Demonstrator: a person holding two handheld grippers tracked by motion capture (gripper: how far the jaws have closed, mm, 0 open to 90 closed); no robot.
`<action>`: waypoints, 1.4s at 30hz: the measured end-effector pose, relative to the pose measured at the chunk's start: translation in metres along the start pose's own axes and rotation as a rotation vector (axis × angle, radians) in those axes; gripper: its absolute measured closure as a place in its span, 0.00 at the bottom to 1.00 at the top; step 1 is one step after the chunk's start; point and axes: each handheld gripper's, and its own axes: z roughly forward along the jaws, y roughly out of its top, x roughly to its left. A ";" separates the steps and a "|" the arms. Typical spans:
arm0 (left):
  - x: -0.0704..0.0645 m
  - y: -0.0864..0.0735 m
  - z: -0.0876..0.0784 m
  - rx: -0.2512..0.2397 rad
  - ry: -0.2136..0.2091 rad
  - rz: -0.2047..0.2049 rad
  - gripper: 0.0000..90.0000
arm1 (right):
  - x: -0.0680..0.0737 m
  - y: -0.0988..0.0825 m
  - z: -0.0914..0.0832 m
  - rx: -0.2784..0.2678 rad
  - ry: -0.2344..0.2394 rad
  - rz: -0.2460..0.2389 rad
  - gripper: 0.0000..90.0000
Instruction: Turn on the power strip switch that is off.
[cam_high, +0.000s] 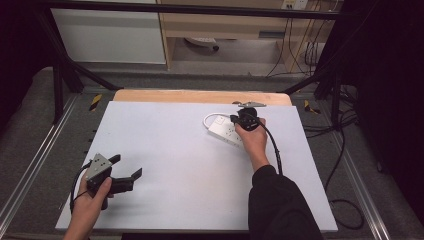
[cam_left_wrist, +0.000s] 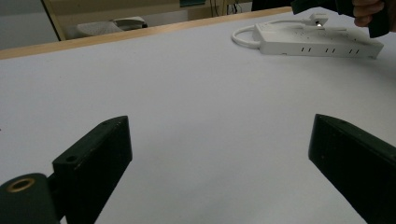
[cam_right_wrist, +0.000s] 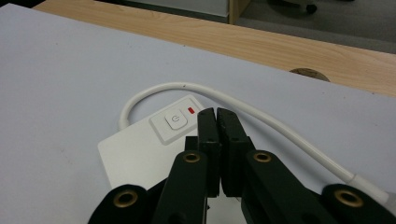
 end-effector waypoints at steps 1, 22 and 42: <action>0.000 0.000 0.000 -0.002 0.000 -0.003 0.07 | 0.000 0.000 0.000 0.000 0.000 -0.001 0.99; 0.000 0.000 0.000 0.000 0.001 -0.004 0.07 | 0.002 0.007 -0.013 -0.037 0.009 -0.002 0.91; 0.000 -0.001 0.000 0.004 0.001 -0.003 0.07 | 0.004 0.011 -0.030 -0.087 0.023 0.006 0.77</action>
